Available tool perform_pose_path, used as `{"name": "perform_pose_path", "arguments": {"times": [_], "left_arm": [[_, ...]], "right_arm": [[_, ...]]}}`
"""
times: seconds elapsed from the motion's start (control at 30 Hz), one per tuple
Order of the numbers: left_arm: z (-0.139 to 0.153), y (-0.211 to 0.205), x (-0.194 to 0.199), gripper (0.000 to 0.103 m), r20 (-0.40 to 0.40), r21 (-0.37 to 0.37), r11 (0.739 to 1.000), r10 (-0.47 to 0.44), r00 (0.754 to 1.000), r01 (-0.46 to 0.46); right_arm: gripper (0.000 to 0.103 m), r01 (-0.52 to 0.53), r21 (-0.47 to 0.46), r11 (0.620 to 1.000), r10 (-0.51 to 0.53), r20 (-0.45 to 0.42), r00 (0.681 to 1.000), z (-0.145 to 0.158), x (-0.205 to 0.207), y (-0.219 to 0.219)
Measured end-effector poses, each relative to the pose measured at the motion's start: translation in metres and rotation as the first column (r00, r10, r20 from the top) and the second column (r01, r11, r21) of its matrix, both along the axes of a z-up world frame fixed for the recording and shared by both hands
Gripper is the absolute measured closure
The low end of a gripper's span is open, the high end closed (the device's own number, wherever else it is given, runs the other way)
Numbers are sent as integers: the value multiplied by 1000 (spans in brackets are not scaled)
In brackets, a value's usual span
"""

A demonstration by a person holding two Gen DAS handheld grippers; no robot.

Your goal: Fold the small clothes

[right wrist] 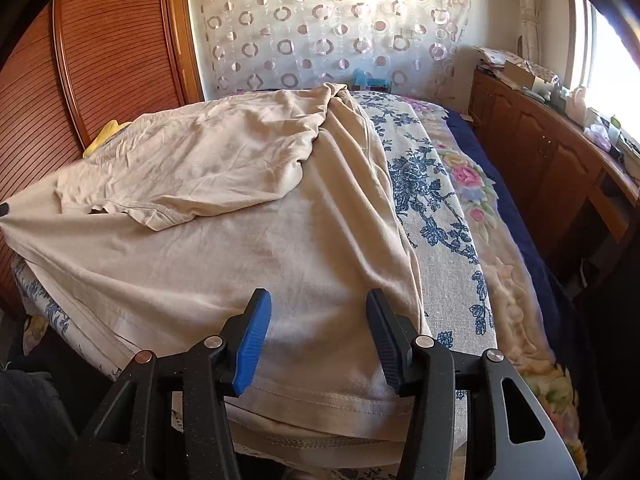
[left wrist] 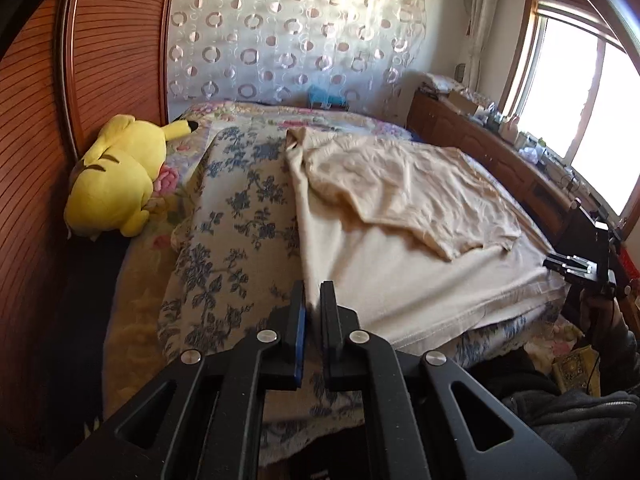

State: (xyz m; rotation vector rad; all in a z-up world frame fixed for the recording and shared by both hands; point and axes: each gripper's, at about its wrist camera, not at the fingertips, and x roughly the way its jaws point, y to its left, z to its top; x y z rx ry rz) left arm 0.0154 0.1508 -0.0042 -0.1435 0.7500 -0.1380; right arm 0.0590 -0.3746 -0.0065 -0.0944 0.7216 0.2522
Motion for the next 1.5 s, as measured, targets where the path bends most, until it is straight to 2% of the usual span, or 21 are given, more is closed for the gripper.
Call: {"name": "perform_pose_path", "arguments": {"times": [0.13, 0.2, 0.27, 0.3, 0.33, 0.4, 0.43, 0.47, 0.5, 0.7, 1.2, 1.33, 1.5], "left_arm": [[-11, 5, -2, 96, -31, 66, 997, 53, 998, -50], [-15, 14, -1, 94, -42, 36, 998, 59, 997, -57], [-16, 17, -2, 74, -39, 24, 998, 65, 997, -64], [-16, 17, -1, 70, -33, 26, 998, 64, 997, -63], [-16, 17, 0, 61, -28, 27, 998, 62, 998, -61], [-16, 13, 2, 57, -18, 22, 999, 43, 999, -43], [-16, 11, 4, 46, -18, 21, 999, 35, 999, -34], [-17, 9, 5, 29, -19, 22, 999, 27, 999, -26], [-17, 5, 7, 24, -11, 27, 1000, 15, 1000, -15], [-22, -14, 15, 23, -17, 61, 998, -13, 1000, 15], [-22, -32, 31, 23, -15, 56, 998, -33, 999, 34], [-20, -37, 38, 23, -9, 55, 998, -42, 999, 43], [-18, -46, 57, 23, 2, 70, 996, -57, 998, 57]], "right_arm": [[51, 6, 9, 1000, -6, 6, 1000, 0, 0, 0], [51, 5, 12, 1000, -5, 8, 1000, -1, -1, 0], [51, 2, 9, 1000, -3, 7, 1000, -1, -1, 0], [51, 1, 7, 1000, -1, 7, 1000, -1, -1, 0], [51, 0, 6, 1000, 0, 6, 1000, -1, -1, 1], [51, 0, 8, 1000, 0, 7, 1000, -1, -2, 0], [51, 0, 8, 1000, 0, 8, 1000, -1, -2, 0], [50, -1, 8, 1000, 1, 10, 1000, -1, -2, 0], [50, -2, 6, 1000, 2, 11, 1000, -1, -3, 0], [49, -13, 6, 1000, 13, 15, 1000, -2, -4, 0], [46, -17, -10, 1000, 17, 10, 1000, -1, -5, 3], [46, -15, 12, 1000, 15, -9, 1000, 4, 1, 3], [46, -35, 16, 999, 35, 25, 999, 18, 7, 13]]}}
